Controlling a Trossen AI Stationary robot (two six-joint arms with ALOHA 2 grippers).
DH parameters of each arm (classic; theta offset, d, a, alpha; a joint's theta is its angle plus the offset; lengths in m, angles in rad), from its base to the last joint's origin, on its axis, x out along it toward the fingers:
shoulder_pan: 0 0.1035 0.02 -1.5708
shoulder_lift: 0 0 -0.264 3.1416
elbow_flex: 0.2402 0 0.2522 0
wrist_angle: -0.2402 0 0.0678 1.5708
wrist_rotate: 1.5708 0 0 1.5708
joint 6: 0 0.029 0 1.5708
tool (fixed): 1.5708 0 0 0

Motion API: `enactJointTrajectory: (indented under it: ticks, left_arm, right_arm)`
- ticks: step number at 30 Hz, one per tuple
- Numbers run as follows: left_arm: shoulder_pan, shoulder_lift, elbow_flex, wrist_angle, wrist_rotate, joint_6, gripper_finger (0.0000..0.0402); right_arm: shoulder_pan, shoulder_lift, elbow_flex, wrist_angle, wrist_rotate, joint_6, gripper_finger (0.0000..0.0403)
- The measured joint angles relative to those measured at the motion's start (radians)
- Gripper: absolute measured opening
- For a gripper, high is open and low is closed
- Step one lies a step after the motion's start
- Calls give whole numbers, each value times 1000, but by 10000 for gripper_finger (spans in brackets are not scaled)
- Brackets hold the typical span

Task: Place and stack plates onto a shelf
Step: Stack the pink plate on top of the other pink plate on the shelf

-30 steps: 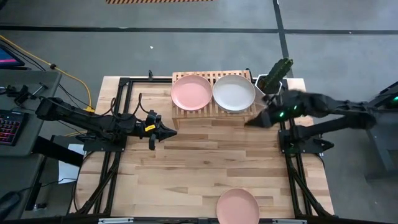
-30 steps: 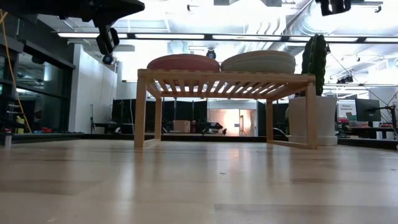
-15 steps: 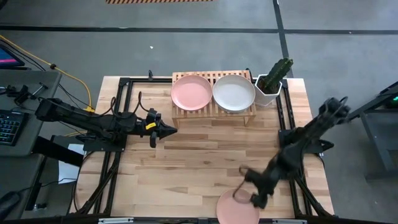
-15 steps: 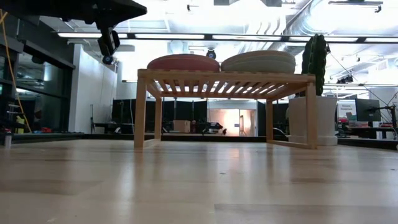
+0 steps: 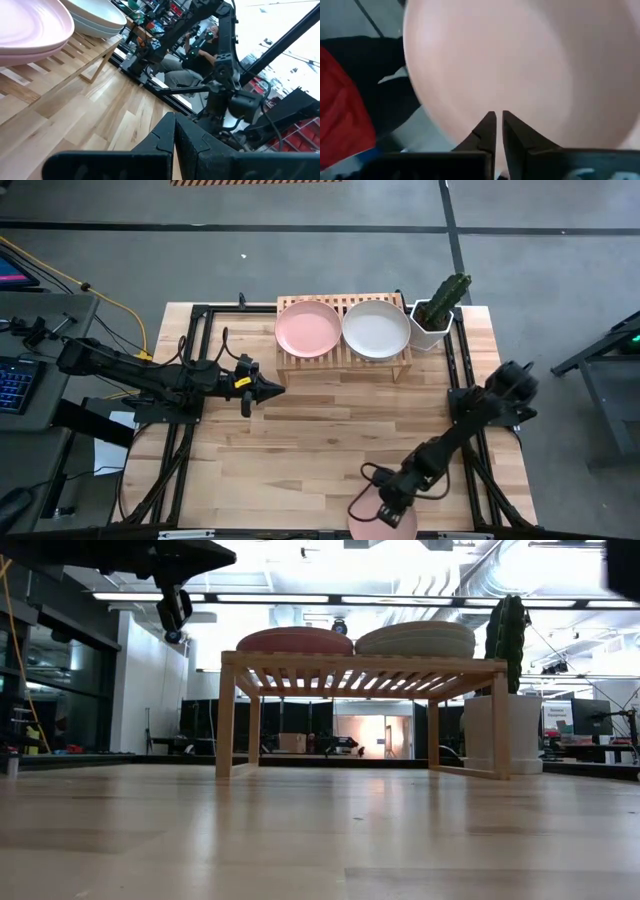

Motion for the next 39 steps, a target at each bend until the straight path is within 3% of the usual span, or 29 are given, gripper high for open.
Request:
enactJointTrajectory:
  ticks: [5,12,19,27,34,39]
  left_arm:
    - [0,0,0,0,18,-7,0]
    - [0,0,0,0,27,-7,0]
    - [0,0,0,1,27,-8,0]
    - [0,0,0,2,26,-8,0]
    - [0,0,0,0,25,-8,0]
    - [0,0,0,-1,22,-8,0]
  right_arm:
    - [-17,23,0,-27,92,-152,7]
    - [-65,44,0,-213,196,-288,3]
    - [-184,40,0,-310,357,-371,1]
    - [-356,34,0,-308,502,-419,0]
    - [-387,-130,0,-378,568,-536,0]
    - [-286,-315,-63,-558,639,-400,0]
